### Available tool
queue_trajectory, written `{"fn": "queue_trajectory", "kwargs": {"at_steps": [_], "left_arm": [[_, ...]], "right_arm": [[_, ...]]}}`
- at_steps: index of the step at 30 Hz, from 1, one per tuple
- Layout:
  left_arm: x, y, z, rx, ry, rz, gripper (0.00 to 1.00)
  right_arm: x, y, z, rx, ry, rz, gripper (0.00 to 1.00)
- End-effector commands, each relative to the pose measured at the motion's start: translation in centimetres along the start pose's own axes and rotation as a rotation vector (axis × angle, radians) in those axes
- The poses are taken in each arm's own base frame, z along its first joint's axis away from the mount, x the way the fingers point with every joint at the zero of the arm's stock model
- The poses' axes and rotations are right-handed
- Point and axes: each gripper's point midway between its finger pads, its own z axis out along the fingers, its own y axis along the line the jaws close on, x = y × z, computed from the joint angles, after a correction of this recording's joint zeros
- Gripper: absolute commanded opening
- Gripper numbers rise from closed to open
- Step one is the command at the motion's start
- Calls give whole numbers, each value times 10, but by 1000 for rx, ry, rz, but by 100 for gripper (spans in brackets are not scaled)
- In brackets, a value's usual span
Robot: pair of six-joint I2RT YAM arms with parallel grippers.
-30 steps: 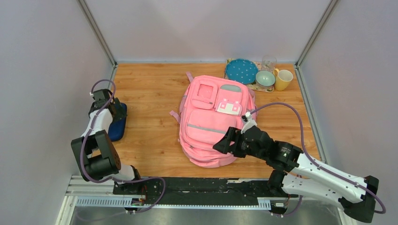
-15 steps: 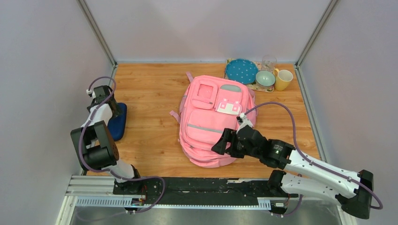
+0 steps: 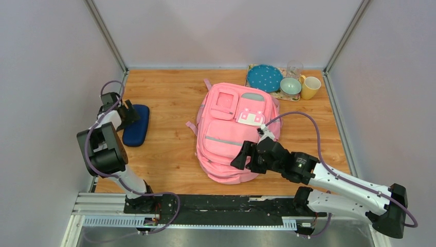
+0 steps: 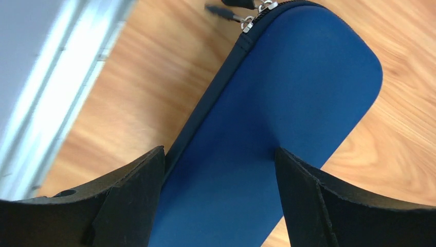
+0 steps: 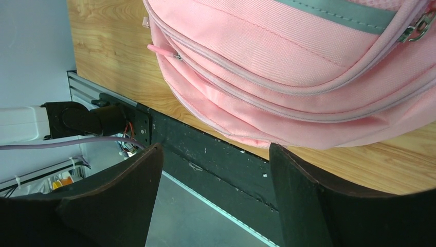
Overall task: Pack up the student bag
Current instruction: Move the stationery to the center of the board.
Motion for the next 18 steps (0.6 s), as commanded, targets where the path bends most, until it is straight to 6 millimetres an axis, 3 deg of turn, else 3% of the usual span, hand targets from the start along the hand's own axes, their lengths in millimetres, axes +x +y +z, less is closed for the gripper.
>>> {"fn": "queue_trajectory", "kwargs": {"at_steps": [1,6,11,12,13,14,18], "left_arm": [[119,-44,-9,295,369,-27,85],[160,-54,-29,341,424,-26,85],[179,-66,-49,380,396,18,81],[193,-64,-52,388,421,7,80],[193,-67,-55,406,413,-5,74],[202,-67,-58,410,429,-10,74],[205,-76,-73,463,387,-7,74]], "right_arm": [[-11,10,-2,-35,-53,15,78],[-11,7,-1,-32,-57,14,78],[-9,6,-6,-57,-64,30,78],[-9,4,-6,-56,-67,36,78],[-9,4,-7,-61,-71,37,78],[-10,5,-11,-74,-79,41,78],[-12,3,-16,-91,-100,47,78]]}}
